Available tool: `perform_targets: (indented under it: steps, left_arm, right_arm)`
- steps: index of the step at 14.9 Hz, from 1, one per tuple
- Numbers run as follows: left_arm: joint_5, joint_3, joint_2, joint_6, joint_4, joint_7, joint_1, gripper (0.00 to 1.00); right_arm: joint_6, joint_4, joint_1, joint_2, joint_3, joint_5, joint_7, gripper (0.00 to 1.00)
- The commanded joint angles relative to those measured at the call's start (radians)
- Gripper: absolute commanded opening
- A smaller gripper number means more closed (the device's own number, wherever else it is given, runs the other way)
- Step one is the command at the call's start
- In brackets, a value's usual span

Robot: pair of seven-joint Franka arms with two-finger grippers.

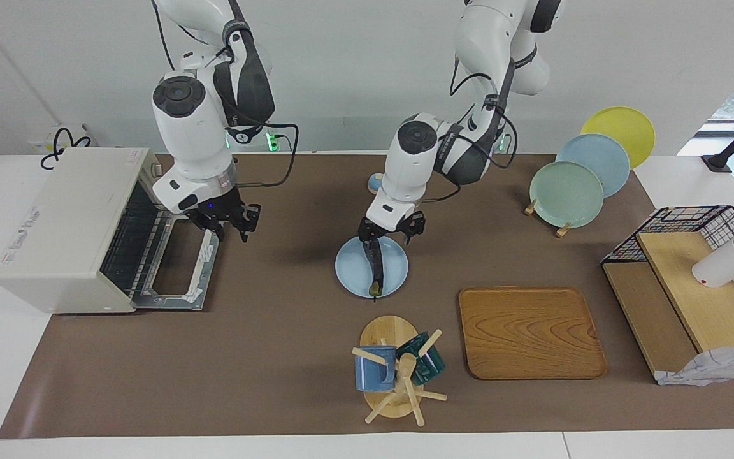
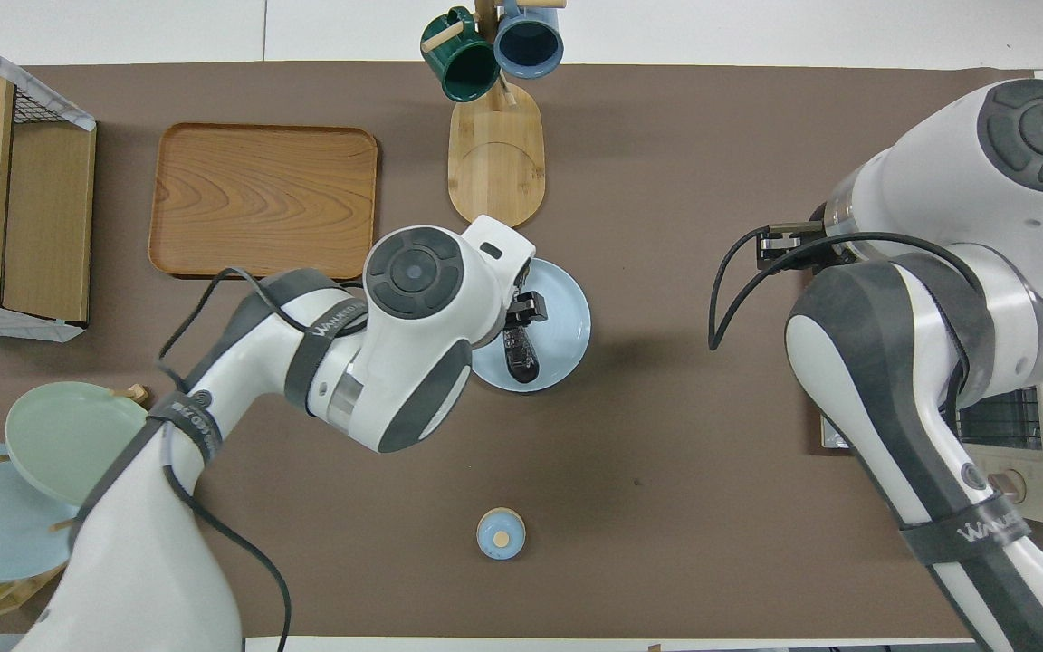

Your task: Put eggplant into oven

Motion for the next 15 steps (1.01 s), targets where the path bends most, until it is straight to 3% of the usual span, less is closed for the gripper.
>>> perform_targets:
  steps: [1,4,5,7,8,10,12,15]
  left_arm:
    - [-0.012,-0.002,-0.1,-0.103,-0.005,0.126,0.11,1.0]
    - [-0.013,-0.002,-0.111,-0.243,0.089,0.31,0.247,1.0]
    - [-0.013,-0.002,-0.111,-0.277,0.115,0.367,0.291,1.0]
    - [-0.013,0.001,-0.115,-0.317,0.141,0.468,0.371,1.0]
    - [-0.013,0.003,-0.129,-0.334,0.144,0.505,0.399,1.0]
    - [0.002,0.008,-0.157,-0.366,0.144,0.562,0.433,1.0]
    - [0.037,0.006,-0.187,-0.403,0.149,0.622,0.477,1.0]
    - [0.077,0.009,-0.216,-0.507,0.182,0.631,0.485,1.0]
  right_arm:
    - [0.002,0.114,0.095,0.076,0.016,0.021,0.087,0.5]
    - [0.0,0.219,0.184,0.172,0.023,0.012,0.247,0.5]
    - [-0.025,0.313,0.276,0.263,0.022,0.0,0.337,0.5]
    - [-0.058,0.541,0.364,0.453,0.027,-0.057,0.489,0.5]
    - [-0.04,0.598,0.405,0.524,0.028,-0.072,0.559,0.5]
    - [0.06,0.585,0.465,0.562,0.028,-0.103,0.609,0.51]
    - [0.112,0.507,0.524,0.576,0.028,-0.173,0.611,0.52]
    - [0.132,0.478,0.525,0.575,0.03,-0.192,0.611,0.52]
